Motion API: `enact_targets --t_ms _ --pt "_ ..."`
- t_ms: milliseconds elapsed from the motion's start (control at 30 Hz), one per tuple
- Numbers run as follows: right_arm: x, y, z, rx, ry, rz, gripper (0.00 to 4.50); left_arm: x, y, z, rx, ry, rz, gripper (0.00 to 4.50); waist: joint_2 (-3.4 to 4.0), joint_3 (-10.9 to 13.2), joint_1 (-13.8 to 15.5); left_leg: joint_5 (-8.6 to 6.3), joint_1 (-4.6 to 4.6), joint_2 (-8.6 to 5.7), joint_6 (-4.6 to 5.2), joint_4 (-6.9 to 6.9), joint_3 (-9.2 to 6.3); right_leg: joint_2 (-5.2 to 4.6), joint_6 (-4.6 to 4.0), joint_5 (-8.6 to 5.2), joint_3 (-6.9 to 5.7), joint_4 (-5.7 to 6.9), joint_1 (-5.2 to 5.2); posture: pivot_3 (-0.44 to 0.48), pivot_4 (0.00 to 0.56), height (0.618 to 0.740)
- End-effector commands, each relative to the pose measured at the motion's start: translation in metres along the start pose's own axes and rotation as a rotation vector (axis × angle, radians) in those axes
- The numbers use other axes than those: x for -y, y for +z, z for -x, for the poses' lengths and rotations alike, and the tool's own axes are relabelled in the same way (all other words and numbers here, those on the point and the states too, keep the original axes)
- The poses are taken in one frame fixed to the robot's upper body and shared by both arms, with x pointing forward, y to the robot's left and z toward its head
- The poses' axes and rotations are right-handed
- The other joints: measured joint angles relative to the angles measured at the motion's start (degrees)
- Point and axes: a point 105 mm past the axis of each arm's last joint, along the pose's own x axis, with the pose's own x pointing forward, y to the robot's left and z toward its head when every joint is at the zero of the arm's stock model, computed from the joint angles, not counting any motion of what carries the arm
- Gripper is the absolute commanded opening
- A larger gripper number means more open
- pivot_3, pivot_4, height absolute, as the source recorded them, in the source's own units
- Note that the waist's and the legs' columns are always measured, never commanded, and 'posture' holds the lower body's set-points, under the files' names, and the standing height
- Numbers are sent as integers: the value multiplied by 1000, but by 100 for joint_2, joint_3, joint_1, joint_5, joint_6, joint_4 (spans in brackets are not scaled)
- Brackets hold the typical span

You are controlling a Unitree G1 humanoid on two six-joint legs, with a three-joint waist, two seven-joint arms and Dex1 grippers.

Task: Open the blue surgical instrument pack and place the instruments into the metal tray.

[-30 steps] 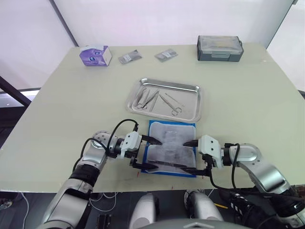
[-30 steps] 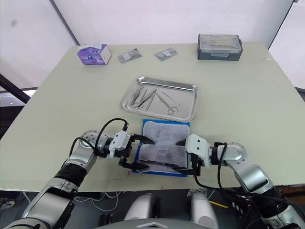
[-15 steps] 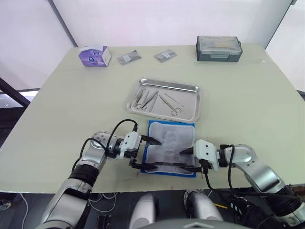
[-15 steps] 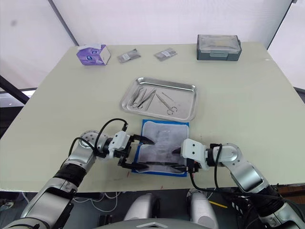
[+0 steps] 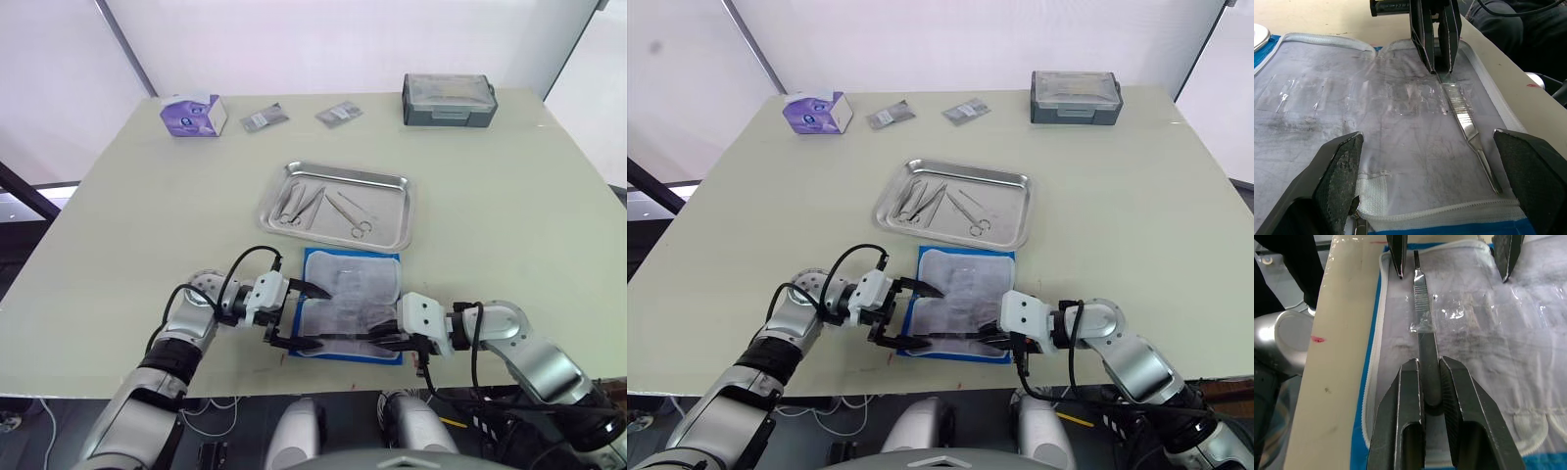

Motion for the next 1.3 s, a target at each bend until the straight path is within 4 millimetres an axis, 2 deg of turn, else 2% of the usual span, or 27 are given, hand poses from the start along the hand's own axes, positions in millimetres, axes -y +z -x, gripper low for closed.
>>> enact_targets --t_ms 33,867,1300 --pt "-2 8 5 9 -10 16 19 35 -30 -8 -50 -112 156 4500 -1 1 -1 0 0 0 0 0 -1 0 -1 -1 0 0 -1 0 150 731" --pt "-14 1 6 -13 -4 33 19 40 -31 -9 -48 -126 170 4500 -1 1 -5 -2 0 0 1 -6 0 2 -1 -6 5 -8 -1 0 150 731" --pt "-15 -1 26 -67 -2 74 19 39 -31 -9 -51 -129 168 4500 -1 0 1 -4 -4 -1 3 -6 0 1 0 -6 5 -15 0 0 150 731"
